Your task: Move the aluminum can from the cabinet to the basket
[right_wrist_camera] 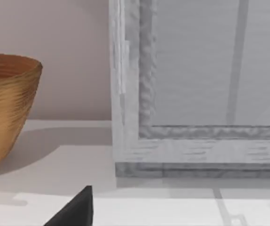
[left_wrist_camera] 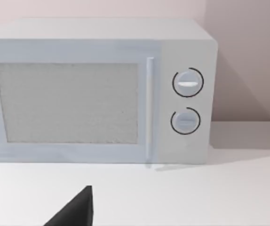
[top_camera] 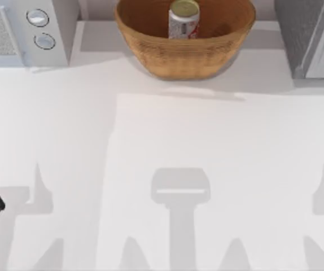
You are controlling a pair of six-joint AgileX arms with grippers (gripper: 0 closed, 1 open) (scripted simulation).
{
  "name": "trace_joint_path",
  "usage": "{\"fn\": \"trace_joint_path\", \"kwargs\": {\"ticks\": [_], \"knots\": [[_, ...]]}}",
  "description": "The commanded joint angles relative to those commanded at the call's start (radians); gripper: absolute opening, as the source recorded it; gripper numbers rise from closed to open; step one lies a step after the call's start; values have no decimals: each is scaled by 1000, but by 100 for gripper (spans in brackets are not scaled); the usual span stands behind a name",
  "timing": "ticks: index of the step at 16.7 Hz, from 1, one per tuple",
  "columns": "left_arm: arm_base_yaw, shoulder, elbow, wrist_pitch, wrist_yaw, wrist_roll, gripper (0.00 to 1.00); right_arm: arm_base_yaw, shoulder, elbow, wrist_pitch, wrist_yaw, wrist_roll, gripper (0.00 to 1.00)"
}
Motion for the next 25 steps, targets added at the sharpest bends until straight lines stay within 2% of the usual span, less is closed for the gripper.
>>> {"fn": "trace_joint_path", "kwargs": {"ticks": [4, 7, 11, 20, 25], "knots": [[0, 0, 0, 0, 0, 0, 100, -6, 16, 7, 13, -10, 1, 100], [0, 0, 0, 0, 0, 0, 100, -86, 112, 38, 105, -90, 2, 100], [0, 0, 0, 0, 0, 0, 100, -278, 385, 107, 332, -278, 6, 100], [0, 0, 0, 0, 0, 0, 100, -798, 1206, 287, 942, -787, 23, 100], [0, 0, 0, 0, 0, 0, 100, -987, 1497, 353, 1166, -974, 30, 100]]}}
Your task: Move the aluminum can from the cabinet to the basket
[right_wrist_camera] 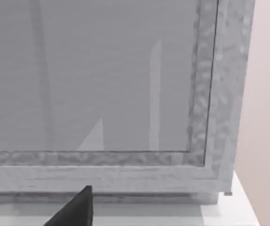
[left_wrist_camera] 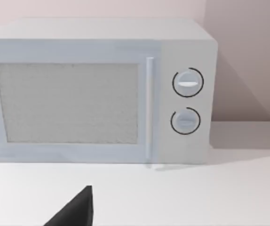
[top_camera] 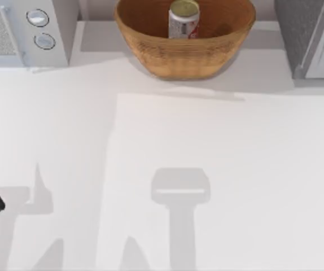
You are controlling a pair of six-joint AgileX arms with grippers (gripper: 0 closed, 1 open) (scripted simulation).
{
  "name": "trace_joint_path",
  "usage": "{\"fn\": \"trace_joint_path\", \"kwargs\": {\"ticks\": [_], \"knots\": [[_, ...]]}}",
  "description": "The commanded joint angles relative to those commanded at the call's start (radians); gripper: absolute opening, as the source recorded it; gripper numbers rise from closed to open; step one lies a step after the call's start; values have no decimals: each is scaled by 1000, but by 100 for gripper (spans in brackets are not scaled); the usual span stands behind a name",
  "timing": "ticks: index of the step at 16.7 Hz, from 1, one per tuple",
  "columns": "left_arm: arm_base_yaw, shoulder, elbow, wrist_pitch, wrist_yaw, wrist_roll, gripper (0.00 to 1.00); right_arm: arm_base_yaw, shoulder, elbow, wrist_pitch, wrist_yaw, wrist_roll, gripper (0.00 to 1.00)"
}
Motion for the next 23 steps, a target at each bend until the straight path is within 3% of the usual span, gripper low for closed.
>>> {"fn": "trace_joint_path", "kwargs": {"ticks": [8, 12, 16, 23], "knots": [[0, 0, 0, 0, 0, 0, 100, -34, 51, 11, 39, -36, 1, 100], [0, 0, 0, 0, 0, 0, 100, -44, 46, 116, -65, -45, 0, 100], [0, 0, 0, 0, 0, 0, 100, -62, 29, 361, -330, -63, -1, 100], [0, 0, 0, 0, 0, 0, 100, -73, -50, 921, -1013, -75, -1, 100]]}}
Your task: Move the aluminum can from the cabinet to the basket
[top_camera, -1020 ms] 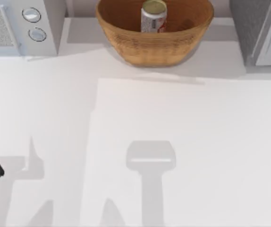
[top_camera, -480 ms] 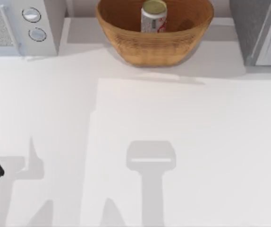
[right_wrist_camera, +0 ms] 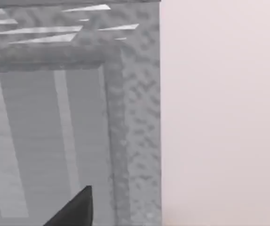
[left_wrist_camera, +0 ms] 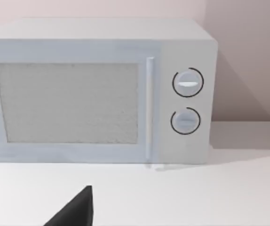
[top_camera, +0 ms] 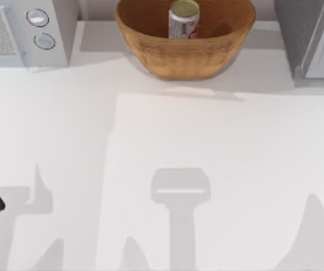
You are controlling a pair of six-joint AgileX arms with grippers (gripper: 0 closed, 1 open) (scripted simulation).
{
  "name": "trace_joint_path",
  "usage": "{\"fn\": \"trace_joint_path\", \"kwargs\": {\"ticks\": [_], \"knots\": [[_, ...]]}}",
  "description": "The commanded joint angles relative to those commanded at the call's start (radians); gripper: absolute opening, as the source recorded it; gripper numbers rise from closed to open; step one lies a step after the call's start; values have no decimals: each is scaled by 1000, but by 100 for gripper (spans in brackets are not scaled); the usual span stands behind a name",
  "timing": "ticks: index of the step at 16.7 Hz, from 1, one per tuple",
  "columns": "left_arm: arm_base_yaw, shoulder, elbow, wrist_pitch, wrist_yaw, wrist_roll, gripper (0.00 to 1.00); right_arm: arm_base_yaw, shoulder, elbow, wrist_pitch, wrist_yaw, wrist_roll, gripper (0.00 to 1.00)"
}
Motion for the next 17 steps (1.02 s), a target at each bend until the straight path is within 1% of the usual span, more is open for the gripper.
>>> {"fn": "trace_joint_path", "kwargs": {"ticks": [4, 7, 10, 15, 17], "knots": [[0, 0, 0, 0, 0, 0, 100, 7, -57, 278, -333, 5, 1, 100], [0, 0, 0, 0, 0, 0, 100, 15, -94, 417, -482, 13, 2, 100], [0, 0, 0, 0, 0, 0, 100, 18, -107, 468, -534, 15, 2, 100], [0, 0, 0, 0, 0, 0, 100, 16, -106, 469, -531, 15, 2, 100], [0, 0, 0, 0, 0, 0, 100, 45, -104, 473, -533, 45, 1, 100]]}}
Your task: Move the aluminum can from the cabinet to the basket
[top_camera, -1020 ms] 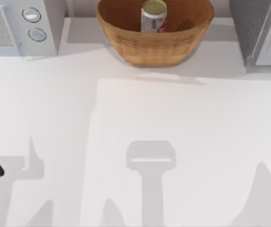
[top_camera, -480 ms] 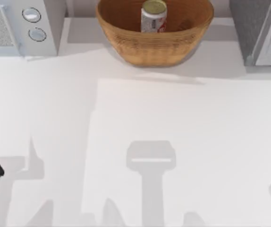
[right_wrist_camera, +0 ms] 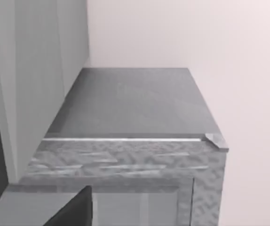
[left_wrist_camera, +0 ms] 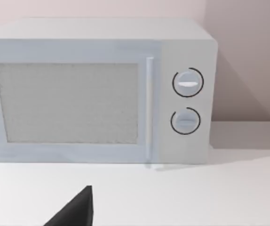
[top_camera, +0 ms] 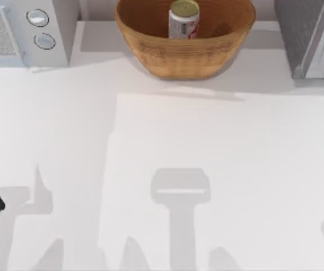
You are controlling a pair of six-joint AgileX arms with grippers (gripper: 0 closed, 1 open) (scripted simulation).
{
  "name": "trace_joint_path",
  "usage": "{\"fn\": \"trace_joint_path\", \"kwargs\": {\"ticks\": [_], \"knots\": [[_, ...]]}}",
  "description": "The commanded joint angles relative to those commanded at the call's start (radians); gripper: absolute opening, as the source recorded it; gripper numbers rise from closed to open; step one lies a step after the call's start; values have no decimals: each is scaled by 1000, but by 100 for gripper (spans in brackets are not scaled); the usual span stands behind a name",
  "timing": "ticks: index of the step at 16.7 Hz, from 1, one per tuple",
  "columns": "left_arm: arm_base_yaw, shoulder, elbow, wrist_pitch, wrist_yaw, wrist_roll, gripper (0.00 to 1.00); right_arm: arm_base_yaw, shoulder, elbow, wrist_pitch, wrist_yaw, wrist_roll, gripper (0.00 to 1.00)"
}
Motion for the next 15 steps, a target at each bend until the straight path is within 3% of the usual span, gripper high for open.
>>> {"fn": "trace_joint_path", "kwargs": {"ticks": [5, 15], "knots": [[0, 0, 0, 0, 0, 0, 100, 247, 9, 23, -15, 248, -4, 100], [0, 0, 0, 0, 0, 0, 100, 1137, -16, 11, -51, 1137, -9, 100]]}}
